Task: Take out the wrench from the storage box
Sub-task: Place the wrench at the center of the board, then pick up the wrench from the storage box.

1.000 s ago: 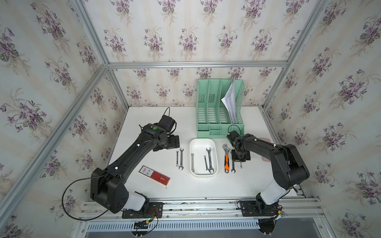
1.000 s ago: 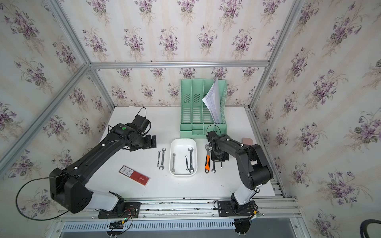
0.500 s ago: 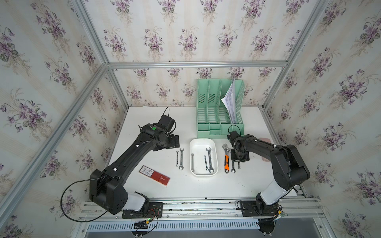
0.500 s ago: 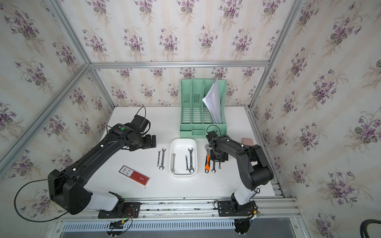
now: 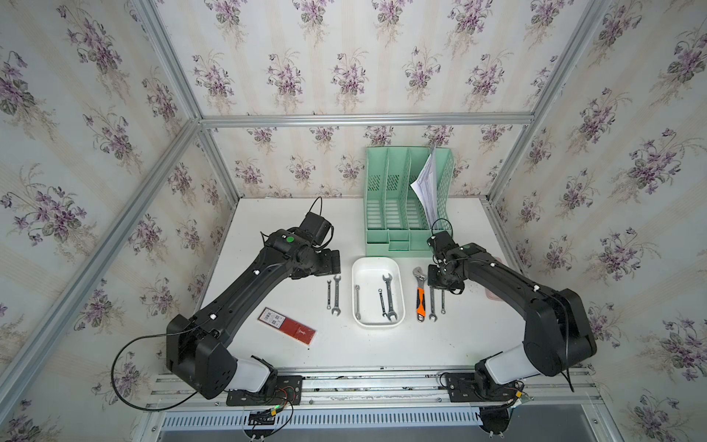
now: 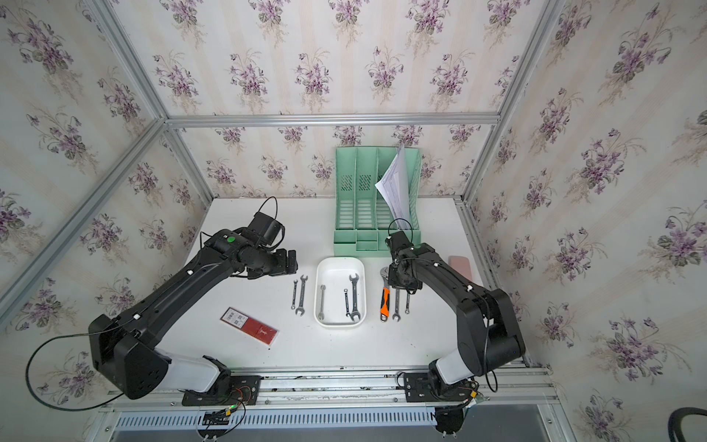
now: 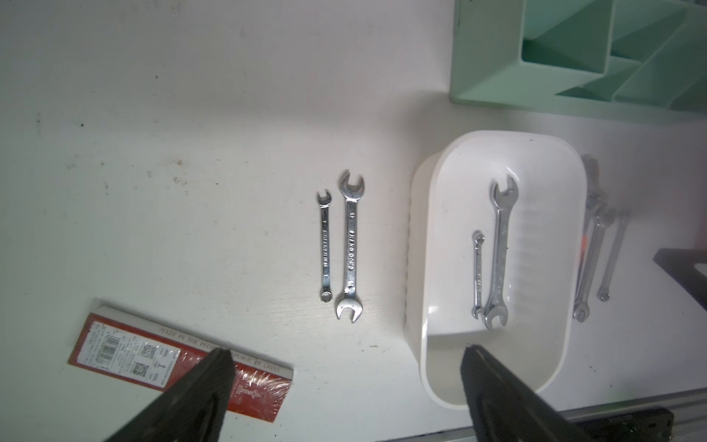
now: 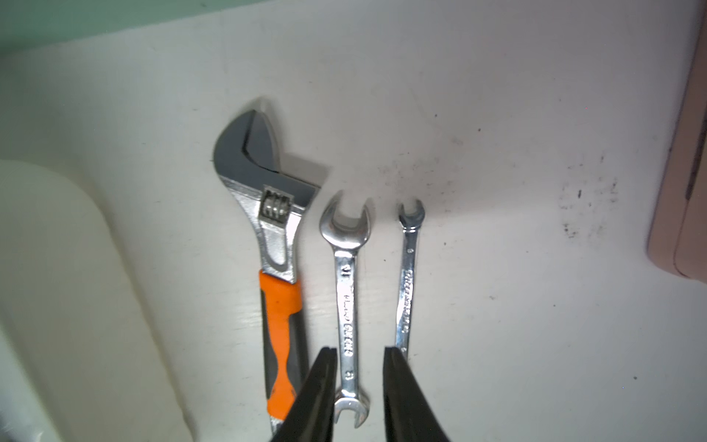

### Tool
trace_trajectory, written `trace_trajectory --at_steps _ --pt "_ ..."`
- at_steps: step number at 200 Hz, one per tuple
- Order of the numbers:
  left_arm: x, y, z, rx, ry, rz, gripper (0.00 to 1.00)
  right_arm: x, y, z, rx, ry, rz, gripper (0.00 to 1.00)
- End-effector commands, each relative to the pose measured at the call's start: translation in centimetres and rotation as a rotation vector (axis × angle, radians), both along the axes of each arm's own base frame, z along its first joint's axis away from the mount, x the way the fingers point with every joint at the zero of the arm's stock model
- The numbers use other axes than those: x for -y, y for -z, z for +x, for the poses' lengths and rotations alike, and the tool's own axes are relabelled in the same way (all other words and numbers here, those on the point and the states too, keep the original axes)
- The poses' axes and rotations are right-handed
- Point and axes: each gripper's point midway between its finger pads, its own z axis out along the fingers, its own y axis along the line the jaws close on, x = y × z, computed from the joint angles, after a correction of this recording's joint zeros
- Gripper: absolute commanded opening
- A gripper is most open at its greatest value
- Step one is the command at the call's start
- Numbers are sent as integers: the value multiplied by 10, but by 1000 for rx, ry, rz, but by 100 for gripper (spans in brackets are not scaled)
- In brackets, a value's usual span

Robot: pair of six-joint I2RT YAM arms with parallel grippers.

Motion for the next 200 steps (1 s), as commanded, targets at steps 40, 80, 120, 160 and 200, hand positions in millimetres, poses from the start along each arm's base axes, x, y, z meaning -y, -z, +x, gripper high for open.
trace_trajectory --at_steps 40,80,120,160,200 --pt "89 9 3 20 143 18 96 -27 -34 0 63 -53 173 33" --pt "139 48 -2 -44 212 71 87 -29 -35 -2 66 -60 184 34" --pt "168 85 -2 -84 252 103 68 -29 -34 -3 63 -64 189 35" --pt "184 116 5 -103 266 111 46 -30 -34 -4 63 -70 197 35" --pt "197 138 8 -121 277 119 44 -31 -33 -6 60 -73 200 35"
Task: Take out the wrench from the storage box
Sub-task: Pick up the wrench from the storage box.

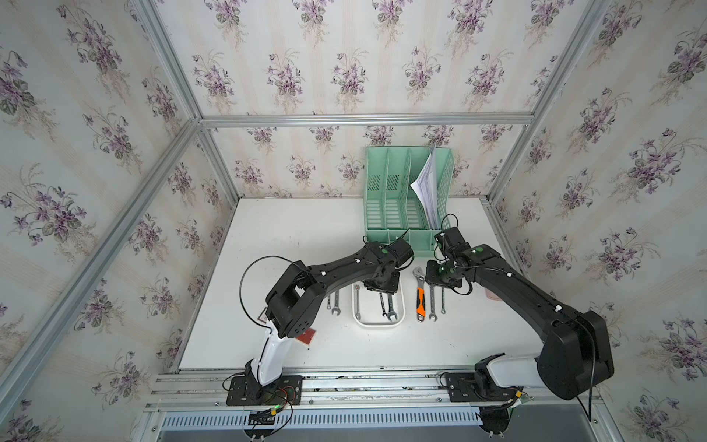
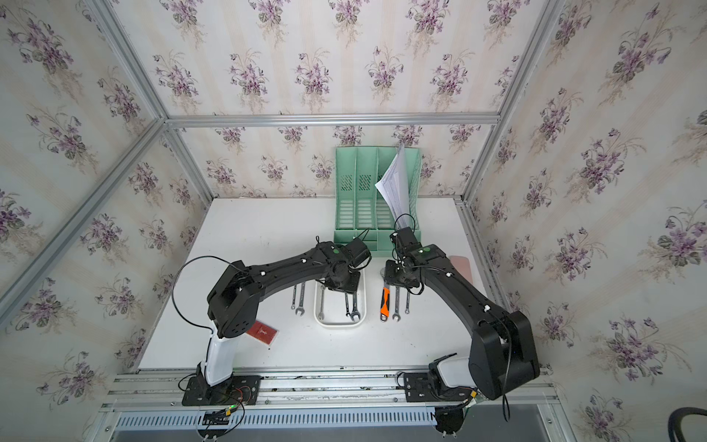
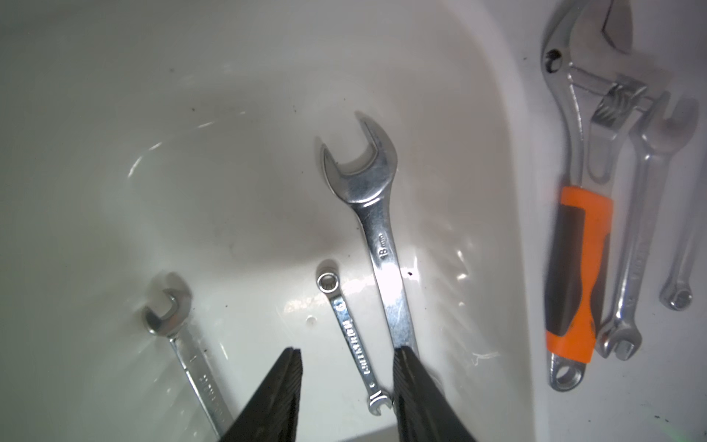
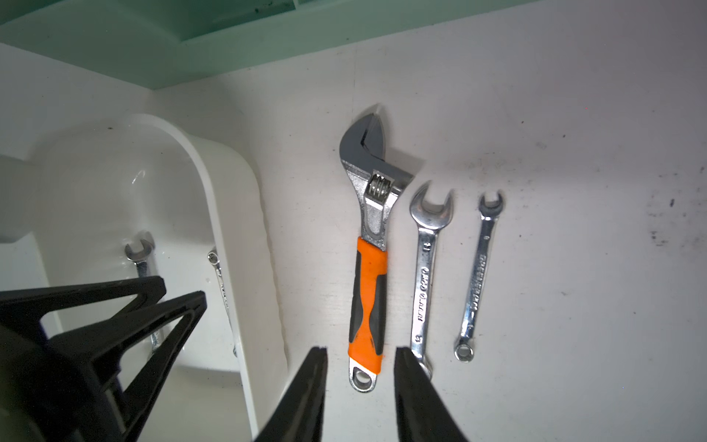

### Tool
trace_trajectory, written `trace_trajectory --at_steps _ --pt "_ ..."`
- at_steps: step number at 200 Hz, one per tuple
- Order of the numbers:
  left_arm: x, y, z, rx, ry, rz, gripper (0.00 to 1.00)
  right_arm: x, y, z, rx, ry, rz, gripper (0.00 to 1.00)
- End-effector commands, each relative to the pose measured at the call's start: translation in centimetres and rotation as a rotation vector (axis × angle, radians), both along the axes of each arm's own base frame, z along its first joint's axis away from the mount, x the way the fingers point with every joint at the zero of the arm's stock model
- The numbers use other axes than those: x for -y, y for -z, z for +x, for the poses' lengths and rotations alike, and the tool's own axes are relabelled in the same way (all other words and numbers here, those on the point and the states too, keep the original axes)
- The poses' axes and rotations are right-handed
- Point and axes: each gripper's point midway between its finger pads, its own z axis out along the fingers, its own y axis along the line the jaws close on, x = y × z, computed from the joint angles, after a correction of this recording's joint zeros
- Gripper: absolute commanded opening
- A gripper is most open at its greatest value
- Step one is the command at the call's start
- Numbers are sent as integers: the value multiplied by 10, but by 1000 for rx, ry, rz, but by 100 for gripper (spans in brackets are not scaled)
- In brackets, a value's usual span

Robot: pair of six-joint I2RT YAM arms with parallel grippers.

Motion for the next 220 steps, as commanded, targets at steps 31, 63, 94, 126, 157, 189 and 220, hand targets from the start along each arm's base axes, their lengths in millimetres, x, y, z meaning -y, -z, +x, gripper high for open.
trace_trajectory --at_steps 31,63,94,126,157,189,220 --pt "21 18 3 -3 3 -10 44 -1 0 0 10 -10 7 35" --pt "25 33 1 -11 -3 1 44 -2 1 -2 6 -10 11 36" --pt "21 47 1 -20 -15 36 42 -1 2 -3 3 -8 12 36" --pt "10 54 1 -19 -23 101 35 -2 0 -3 7 -10 15 36" --pt "-5 50 2 1 -26 170 30 -2 2 -3 0 -11 15 36" --pt "-23 45 4 1 -44 216 29 -2 5 -4 -7 -15 13 36" --pt "-26 50 6 -18 -53 206 30 -2 7 -5 -14 -15 14 36"
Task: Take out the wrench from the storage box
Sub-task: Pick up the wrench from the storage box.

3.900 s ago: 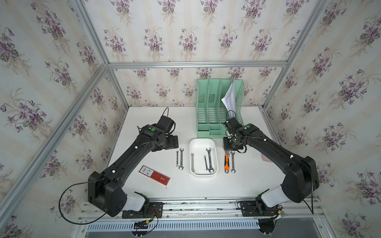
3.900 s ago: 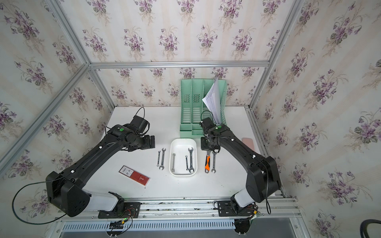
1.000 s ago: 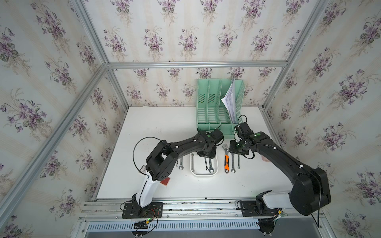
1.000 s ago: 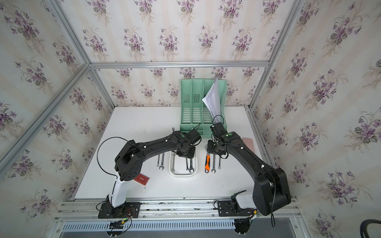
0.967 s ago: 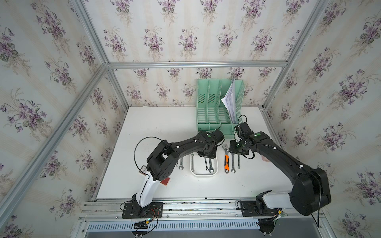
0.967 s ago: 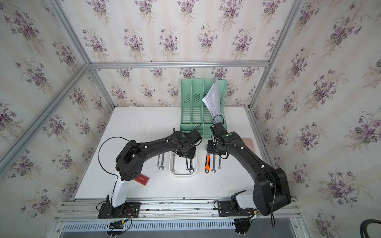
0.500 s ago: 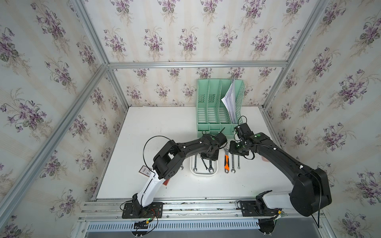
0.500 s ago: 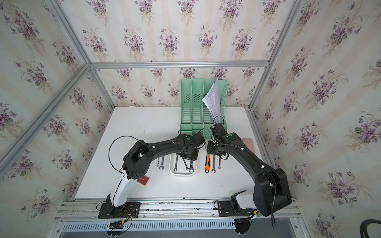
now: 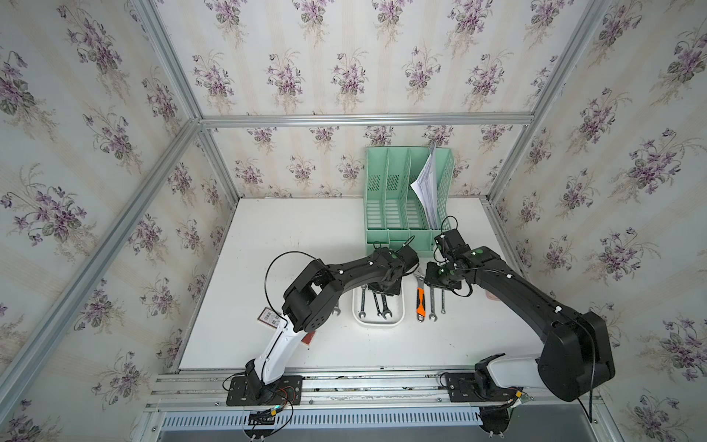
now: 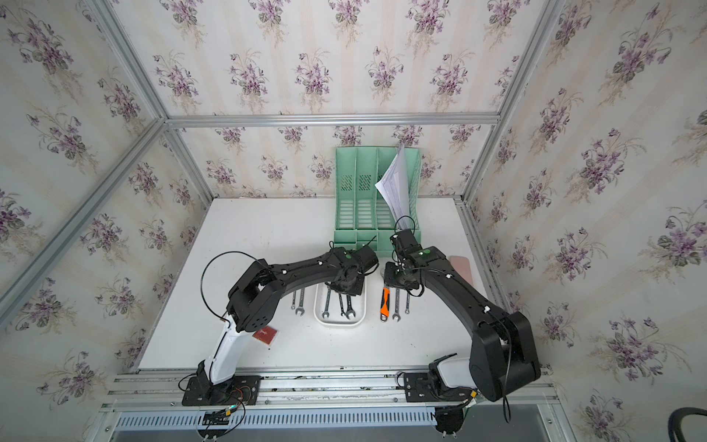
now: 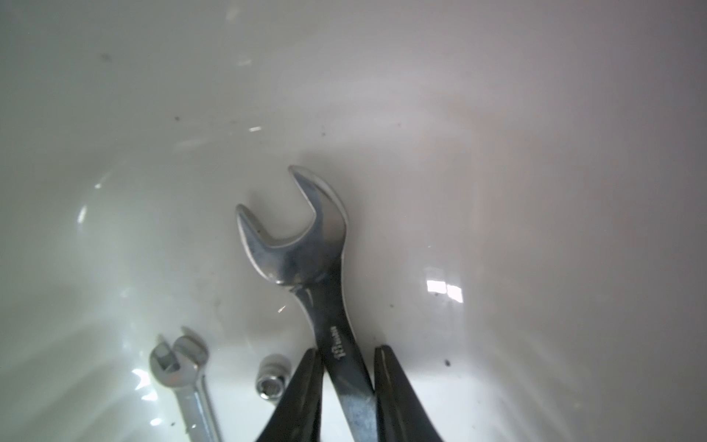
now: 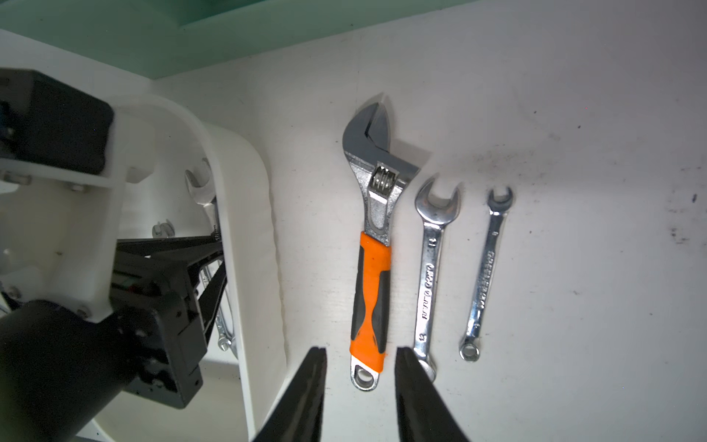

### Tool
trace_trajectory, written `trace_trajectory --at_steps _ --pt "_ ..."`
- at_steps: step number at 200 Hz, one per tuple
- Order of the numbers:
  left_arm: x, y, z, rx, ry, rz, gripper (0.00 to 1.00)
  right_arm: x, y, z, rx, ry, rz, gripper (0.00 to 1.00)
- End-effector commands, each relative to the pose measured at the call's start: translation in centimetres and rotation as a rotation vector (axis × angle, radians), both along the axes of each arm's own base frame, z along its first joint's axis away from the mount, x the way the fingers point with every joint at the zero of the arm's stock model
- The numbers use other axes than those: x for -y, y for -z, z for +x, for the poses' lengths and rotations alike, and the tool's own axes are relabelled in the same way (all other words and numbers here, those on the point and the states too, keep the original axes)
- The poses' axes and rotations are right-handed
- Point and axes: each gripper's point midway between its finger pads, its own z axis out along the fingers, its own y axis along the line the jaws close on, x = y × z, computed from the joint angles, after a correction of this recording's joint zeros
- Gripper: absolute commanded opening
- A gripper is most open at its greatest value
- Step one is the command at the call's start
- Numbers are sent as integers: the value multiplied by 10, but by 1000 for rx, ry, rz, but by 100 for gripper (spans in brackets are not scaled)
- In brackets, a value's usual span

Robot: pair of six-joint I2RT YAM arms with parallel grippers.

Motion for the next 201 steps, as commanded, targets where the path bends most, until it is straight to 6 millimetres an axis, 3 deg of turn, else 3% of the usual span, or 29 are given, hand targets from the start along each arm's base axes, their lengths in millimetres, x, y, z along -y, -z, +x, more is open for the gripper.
trace_trajectory --at_steps 1,46,141,201 --pt "-19 9 -8 -46 -6 76 30 -1 2 -1 -4 -7 0 36" --pt "-11 7 -12 -65 -10 61 37 0 -1 -1 -1 -7 1 36" --pt "-7 19 -32 -156 -30 66 36 -1 1 -2 -7 -11 3 36" --pt "-10 25 -40 -220 -21 88 23 0 3 -5 -14 -13 -1 36"
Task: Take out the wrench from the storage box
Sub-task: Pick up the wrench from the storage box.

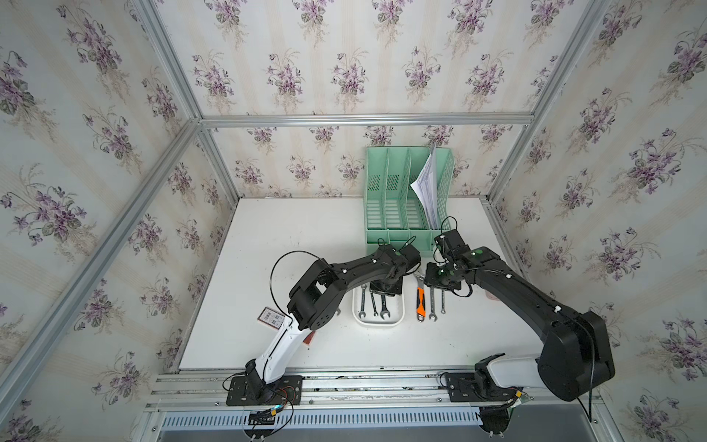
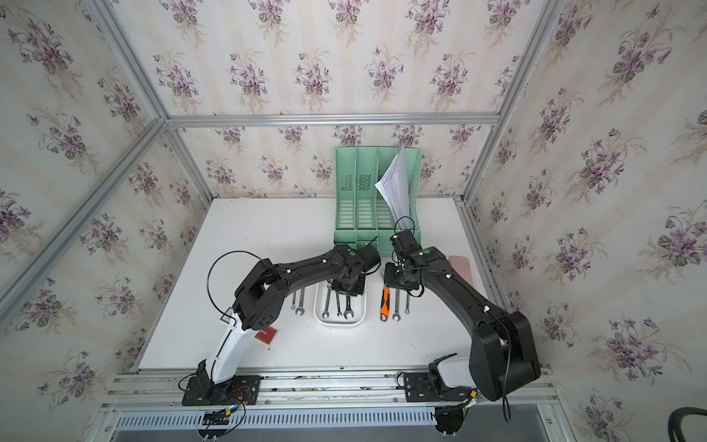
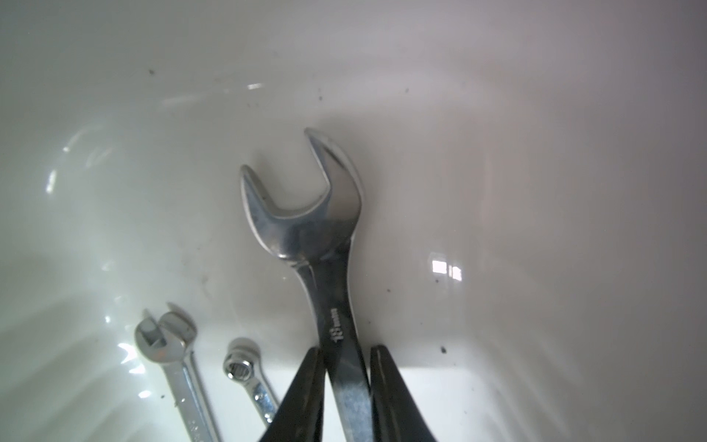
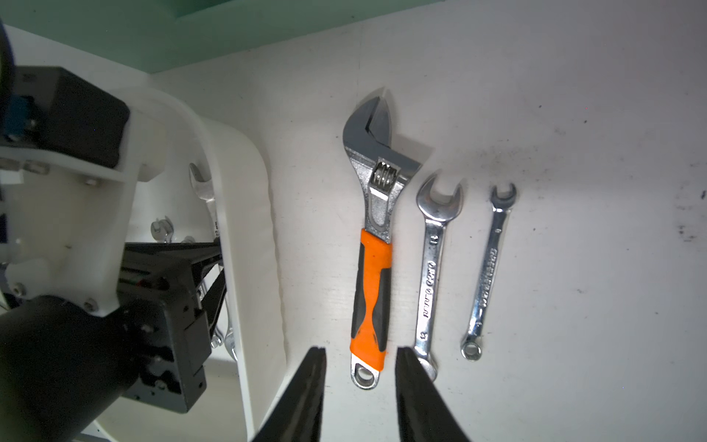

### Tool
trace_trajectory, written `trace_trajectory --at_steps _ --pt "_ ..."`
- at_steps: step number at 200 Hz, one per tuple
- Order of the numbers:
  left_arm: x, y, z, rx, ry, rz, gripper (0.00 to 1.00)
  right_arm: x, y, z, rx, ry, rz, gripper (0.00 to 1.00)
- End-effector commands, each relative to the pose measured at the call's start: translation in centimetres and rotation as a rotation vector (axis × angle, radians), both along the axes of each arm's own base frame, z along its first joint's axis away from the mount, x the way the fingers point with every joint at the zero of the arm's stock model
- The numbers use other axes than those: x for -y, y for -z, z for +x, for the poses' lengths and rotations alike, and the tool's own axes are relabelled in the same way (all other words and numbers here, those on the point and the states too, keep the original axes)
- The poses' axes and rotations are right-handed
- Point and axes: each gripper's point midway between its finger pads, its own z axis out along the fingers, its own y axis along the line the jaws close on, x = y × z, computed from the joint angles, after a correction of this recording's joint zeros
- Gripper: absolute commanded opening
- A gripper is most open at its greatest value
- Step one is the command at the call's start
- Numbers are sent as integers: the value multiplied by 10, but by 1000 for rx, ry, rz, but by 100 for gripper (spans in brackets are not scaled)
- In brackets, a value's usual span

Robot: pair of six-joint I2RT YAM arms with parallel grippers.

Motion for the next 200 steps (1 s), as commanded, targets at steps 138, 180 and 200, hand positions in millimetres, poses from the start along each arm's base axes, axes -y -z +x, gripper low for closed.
trace_trajectory --at_steps 138,180,200 --pt "-27 -51 0 -12 9 5 18 0 -1 -2 -3 -14 -5 37" --pt "-37 -83 10 28 -3 -22 18 0 -1 -2 -4 -17 -6 37" --pt "-43 -96 14 45 -11 -37 18 0 -1 -1 -4 -19 -6 37"
